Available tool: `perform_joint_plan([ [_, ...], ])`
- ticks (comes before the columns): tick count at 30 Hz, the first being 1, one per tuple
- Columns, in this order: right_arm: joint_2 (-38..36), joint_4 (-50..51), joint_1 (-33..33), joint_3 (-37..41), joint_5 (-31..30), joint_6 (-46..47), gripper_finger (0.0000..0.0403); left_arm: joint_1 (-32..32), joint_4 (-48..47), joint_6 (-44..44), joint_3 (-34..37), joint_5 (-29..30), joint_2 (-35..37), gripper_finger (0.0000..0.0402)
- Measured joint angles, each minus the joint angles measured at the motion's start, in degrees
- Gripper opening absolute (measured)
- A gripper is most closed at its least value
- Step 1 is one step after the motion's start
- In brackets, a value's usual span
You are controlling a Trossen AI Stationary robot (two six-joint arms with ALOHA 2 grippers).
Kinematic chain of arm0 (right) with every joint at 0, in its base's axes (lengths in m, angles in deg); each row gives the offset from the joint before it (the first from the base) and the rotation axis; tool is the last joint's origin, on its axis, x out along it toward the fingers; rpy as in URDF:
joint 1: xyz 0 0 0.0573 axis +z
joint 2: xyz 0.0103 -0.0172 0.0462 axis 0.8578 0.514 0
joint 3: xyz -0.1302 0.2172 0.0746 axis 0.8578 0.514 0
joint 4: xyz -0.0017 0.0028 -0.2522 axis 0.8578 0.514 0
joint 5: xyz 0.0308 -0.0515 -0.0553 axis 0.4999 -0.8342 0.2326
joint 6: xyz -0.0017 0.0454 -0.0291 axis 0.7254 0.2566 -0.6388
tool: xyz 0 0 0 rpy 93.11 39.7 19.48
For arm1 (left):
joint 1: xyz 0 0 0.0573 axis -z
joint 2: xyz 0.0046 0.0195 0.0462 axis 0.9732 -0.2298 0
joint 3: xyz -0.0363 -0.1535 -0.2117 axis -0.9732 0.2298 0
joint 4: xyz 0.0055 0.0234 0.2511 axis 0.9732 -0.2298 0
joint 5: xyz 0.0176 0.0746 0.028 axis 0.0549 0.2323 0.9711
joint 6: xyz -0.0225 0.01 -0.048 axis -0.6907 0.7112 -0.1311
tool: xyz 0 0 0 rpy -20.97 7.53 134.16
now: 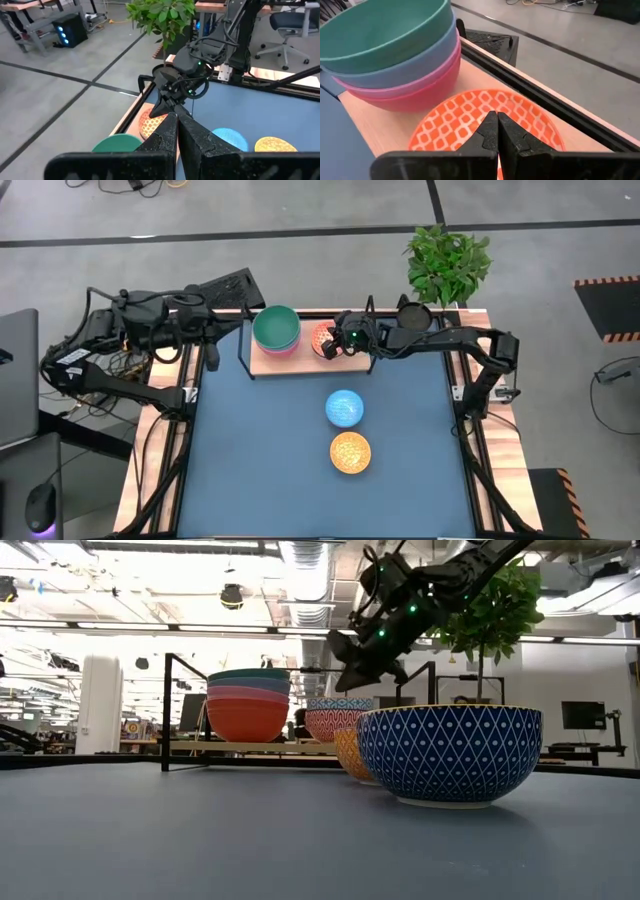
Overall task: Place and stack bowls onto a shelf
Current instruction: Stack the orange patterned bowl on top of the dark blue patterned bowl on the shelf
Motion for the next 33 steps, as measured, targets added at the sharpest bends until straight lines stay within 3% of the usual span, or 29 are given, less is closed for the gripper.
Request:
perform_joint_plan([
  [8,1.03,-1.34,-0.29,-0.02,-0.13,-0.56,0.0018,0.00,-1.37,0.64,0.00,0.34,0.00,0.0000],
  [12,0.41,-2.12,-0.77,-0.04,-3.08,-1.66,0.0018,0.00,-1.38,1.16,0.00,1.42,0.00,0.0000],
  [21,1.20,-0.03,-3.72,0.06,-2.95,-1.52,0.0018,0.00,-1.75,2.06,0.00,1.49,0.00,0.0000],
  [33,0.65,-0.51,-3.00,-0.01,-2.73,-1.77,0.0018,0.00,-1.64,2.52,0.02,1.49,0.00,0.0000],
])
